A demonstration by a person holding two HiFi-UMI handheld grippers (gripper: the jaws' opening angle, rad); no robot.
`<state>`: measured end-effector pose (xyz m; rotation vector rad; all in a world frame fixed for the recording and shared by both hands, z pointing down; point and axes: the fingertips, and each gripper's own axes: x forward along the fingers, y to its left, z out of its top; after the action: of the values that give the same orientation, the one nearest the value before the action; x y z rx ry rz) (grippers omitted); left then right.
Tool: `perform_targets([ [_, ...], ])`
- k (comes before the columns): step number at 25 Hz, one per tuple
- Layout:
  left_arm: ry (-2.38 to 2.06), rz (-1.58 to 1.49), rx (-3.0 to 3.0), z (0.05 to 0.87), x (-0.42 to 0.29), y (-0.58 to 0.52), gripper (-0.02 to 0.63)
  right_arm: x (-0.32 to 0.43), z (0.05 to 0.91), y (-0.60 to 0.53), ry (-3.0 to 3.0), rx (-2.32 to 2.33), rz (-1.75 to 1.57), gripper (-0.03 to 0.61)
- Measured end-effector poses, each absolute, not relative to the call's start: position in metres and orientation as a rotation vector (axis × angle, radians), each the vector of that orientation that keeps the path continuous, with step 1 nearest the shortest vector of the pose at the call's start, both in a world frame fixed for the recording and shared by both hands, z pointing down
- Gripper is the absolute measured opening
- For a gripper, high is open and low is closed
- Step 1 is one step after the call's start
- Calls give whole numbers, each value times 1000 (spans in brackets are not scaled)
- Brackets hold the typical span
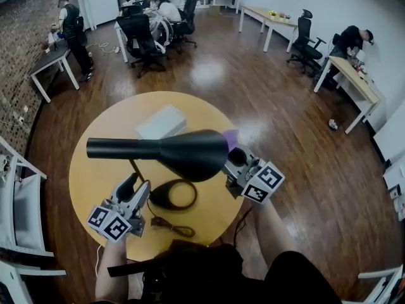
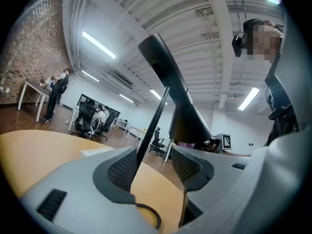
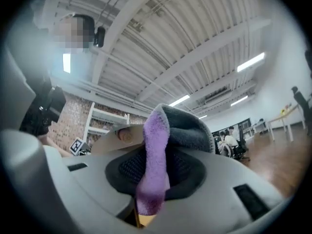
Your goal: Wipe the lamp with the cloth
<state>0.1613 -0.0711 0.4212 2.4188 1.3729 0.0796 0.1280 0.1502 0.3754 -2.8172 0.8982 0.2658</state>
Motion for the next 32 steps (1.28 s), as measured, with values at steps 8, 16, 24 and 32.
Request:
perform_targets([
  [8,1387,80,2442,412,165,-68,221,152,390,131,1019,-2580,239,92],
  [16,1469,139,2411,416,166,-65,222,120,402,93,1442,-2273,168,91],
  [24,1500,164,2383,417,167,-65,221,95,391,114,1447,-1979,318,91],
  [32,1502,157,2370,416,167,-62,221,110,370,144,1269,-1875,476,91],
])
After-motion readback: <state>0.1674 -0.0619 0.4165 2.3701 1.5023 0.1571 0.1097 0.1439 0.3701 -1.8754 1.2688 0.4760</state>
